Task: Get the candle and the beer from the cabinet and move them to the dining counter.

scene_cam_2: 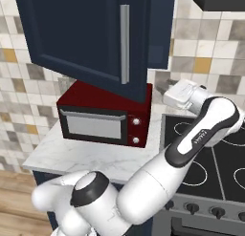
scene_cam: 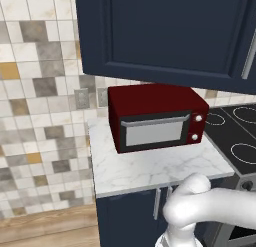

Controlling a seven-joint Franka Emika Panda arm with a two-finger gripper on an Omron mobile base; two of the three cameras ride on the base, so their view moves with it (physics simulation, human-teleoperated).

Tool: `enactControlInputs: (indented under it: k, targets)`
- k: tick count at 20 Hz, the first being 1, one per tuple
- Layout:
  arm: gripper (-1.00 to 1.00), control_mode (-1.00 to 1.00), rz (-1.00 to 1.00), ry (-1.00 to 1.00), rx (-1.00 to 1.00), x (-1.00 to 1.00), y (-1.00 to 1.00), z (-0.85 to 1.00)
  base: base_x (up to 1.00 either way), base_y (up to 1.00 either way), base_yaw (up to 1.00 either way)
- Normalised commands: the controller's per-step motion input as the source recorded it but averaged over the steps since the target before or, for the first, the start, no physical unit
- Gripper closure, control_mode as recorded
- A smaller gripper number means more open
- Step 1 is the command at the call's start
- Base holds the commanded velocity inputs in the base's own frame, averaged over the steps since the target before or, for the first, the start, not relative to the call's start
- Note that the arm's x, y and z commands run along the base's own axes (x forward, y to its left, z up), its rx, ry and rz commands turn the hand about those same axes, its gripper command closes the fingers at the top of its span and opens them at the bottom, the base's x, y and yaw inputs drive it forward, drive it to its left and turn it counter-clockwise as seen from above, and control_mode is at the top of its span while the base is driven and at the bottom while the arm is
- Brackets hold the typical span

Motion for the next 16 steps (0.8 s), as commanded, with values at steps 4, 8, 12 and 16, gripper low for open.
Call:
enactControlInputs:
  k: [4,8,12,16]
  targets:
    - [-1.00,-1.00,0.40,-0.01,0.00,0.01,0.00,0.00,0.00,0.00,0.00]
    - [-1.00,-1.00,0.37,-0.05,-0.04,-0.08,0.03,0.00,0.00,0.00,0.00]
    - [-1.00,-1.00,0.28,-0.12,-0.09,-0.41,0.25,0.00,0.00,0.00,0.00]
    - [-1.00,-1.00,0.16,-0.15,-0.11,-0.66,0.45,0.00,0.00,0.00,0.00]
